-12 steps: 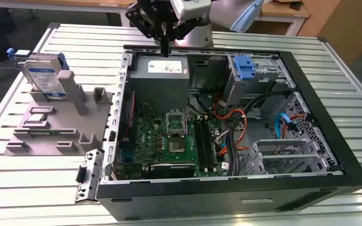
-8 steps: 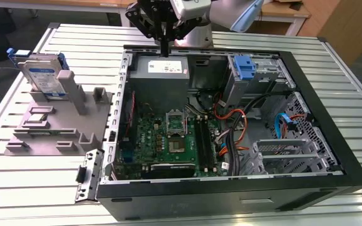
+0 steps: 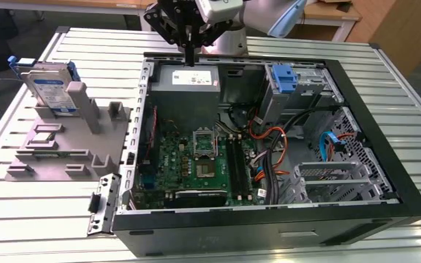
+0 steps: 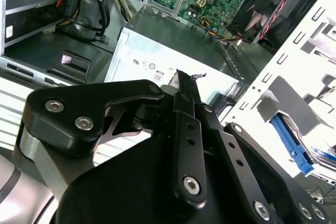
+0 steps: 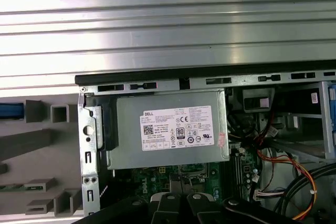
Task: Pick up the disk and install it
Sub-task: 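Reach for the disk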
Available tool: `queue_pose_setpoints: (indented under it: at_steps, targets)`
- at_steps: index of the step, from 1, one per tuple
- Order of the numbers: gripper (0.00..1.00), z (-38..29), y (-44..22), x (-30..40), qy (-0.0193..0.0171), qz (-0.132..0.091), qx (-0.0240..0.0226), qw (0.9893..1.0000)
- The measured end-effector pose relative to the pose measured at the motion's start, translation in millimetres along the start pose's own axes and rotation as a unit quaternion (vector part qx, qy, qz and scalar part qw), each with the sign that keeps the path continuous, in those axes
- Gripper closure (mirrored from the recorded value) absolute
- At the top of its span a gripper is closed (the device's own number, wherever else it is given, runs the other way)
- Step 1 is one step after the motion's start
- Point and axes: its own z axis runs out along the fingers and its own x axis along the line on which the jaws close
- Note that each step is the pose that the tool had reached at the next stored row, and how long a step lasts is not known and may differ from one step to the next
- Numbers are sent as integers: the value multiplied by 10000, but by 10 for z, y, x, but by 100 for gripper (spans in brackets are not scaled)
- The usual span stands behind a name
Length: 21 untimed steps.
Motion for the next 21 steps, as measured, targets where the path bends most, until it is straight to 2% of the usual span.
queue_pose_setpoints:
  at_steps: [21]
  targets:
    - [89, -1, -5, 60, 0, 1, 0, 10000]
